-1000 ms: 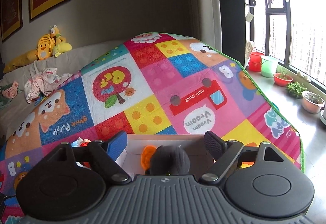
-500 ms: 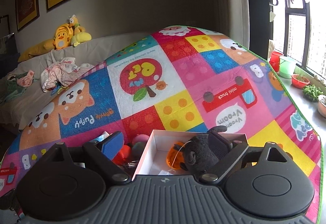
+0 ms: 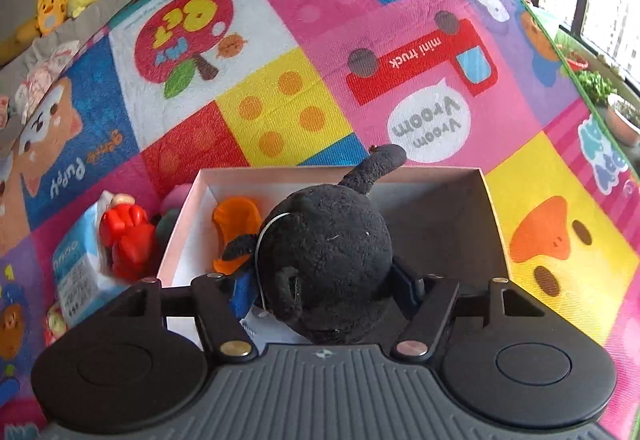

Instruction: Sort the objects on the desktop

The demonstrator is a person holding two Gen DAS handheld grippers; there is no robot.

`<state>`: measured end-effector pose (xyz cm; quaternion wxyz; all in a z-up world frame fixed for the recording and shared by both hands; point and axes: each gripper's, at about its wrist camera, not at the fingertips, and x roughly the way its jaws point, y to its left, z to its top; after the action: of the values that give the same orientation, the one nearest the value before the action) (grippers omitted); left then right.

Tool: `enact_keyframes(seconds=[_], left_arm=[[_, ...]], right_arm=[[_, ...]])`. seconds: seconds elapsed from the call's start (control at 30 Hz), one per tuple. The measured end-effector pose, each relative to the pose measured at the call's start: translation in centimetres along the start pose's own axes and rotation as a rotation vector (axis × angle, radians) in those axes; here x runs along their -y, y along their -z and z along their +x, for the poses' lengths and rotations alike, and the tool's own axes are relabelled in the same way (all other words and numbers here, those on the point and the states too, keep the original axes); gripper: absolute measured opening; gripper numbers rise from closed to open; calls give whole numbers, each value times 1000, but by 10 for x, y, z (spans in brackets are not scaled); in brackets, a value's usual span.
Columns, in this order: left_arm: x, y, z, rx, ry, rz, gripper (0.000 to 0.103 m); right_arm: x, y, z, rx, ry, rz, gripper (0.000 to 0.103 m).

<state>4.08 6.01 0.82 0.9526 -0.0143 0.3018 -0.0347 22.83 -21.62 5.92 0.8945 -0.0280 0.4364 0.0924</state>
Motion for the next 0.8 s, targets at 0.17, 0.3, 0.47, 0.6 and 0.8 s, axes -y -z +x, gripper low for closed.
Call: enact_keyframes(seconds=[0.17,0.3,0.47,0.6,0.8], left_arm=[[0,0,1,-12,-2,0,103],[4,1,1,-10,-12,22,103],[6,1,1,-6,-25,29,103],[4,1,0,1,-44,13,103],[2,2,-4,19,-37,5,103]], right_arm=[[9,14,-40,-36,-8,-94,84],[17,13,-69,50,-16,-38,90],[-20,21,-90,201,-24,-119,90],[-85,24,-83,298,-54,-277,80],[-142,-39,-10,149,-145,-171,79]])
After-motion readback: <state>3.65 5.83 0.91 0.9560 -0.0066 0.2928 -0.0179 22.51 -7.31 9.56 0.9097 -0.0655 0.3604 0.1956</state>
